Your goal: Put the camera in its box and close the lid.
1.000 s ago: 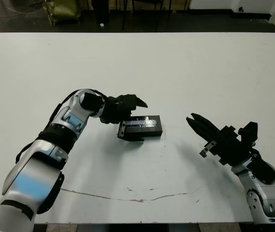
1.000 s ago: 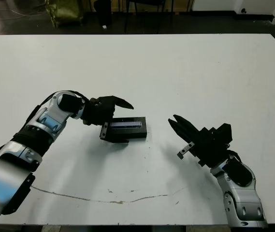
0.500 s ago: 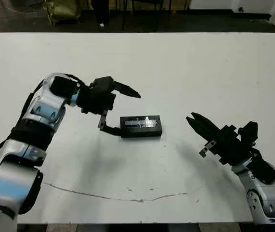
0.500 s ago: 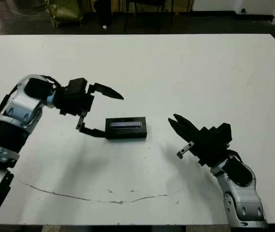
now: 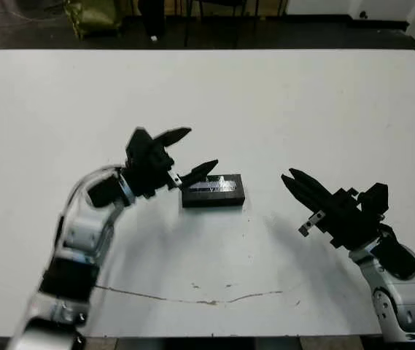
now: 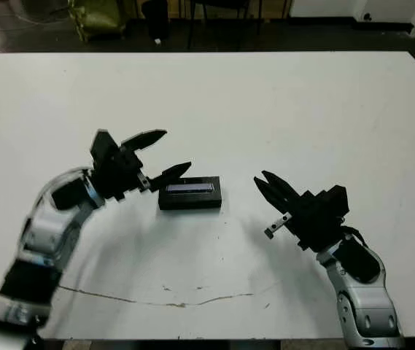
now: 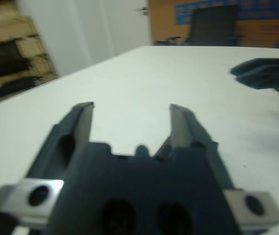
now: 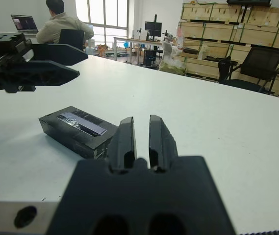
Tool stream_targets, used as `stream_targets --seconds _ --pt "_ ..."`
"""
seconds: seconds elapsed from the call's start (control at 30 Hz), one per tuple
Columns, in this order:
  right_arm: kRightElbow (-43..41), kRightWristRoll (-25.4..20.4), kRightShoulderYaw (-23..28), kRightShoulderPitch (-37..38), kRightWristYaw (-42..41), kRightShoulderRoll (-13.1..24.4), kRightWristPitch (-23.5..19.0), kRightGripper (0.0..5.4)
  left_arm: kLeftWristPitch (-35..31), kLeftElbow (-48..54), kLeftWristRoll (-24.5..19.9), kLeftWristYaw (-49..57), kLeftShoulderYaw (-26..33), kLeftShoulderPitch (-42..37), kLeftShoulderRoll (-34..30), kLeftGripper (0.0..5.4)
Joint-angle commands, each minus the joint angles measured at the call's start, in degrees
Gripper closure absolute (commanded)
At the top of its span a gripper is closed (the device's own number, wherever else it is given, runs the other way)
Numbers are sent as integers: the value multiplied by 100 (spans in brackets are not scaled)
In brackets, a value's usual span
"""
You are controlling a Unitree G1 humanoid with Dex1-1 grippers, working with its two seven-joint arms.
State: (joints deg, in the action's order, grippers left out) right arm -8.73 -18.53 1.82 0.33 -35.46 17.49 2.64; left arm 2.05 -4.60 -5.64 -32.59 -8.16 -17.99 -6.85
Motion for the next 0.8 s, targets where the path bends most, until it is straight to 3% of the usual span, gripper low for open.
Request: stream_targets --seconds 0.03,0.37,0.8 --pt "6 36 -31 53 36 41 -130 540 -118 222 270 443 -176 353 119 303" --pt "-78 104 -80 101 176 35 -198 540 -1075 701 806 1163 -723 541 294 539" --pt "-50 132 -106 100 177 32 -119 540 -2190 610 1204 1134 -1248 234 208 539"
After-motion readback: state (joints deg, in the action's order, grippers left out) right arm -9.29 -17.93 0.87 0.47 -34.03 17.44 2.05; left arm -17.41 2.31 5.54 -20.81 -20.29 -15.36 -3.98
